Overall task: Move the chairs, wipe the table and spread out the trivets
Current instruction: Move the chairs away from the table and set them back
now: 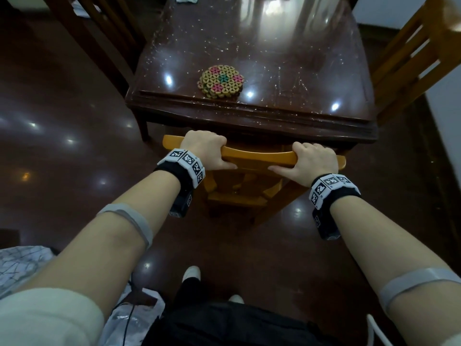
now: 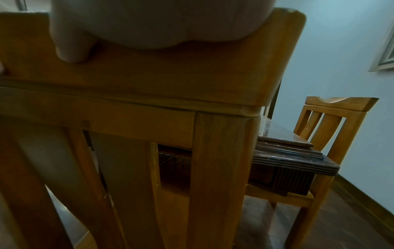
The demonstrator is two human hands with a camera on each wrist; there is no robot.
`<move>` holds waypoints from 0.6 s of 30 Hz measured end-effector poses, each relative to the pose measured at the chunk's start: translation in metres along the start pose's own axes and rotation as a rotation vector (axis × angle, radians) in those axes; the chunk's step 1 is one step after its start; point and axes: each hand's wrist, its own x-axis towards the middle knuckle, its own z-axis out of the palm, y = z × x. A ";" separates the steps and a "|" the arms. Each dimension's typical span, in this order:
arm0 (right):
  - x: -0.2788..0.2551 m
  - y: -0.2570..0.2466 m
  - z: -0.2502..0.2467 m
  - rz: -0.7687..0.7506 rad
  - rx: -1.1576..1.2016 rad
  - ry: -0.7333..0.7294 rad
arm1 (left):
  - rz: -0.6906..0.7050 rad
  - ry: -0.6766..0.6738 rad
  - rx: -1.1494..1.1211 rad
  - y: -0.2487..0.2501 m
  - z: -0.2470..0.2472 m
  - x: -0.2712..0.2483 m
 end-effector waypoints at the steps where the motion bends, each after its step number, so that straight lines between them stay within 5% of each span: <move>1: -0.001 0.000 0.000 0.004 0.006 0.000 | -0.005 0.019 -0.023 0.001 0.001 -0.003; 13: -0.009 -0.024 -0.023 0.135 0.201 -0.124 | 0.129 0.240 -0.306 -0.031 0.024 -0.072; 18: 0.011 -0.090 -0.070 -0.101 0.181 -0.169 | 0.056 0.332 -0.480 -0.079 0.023 -0.098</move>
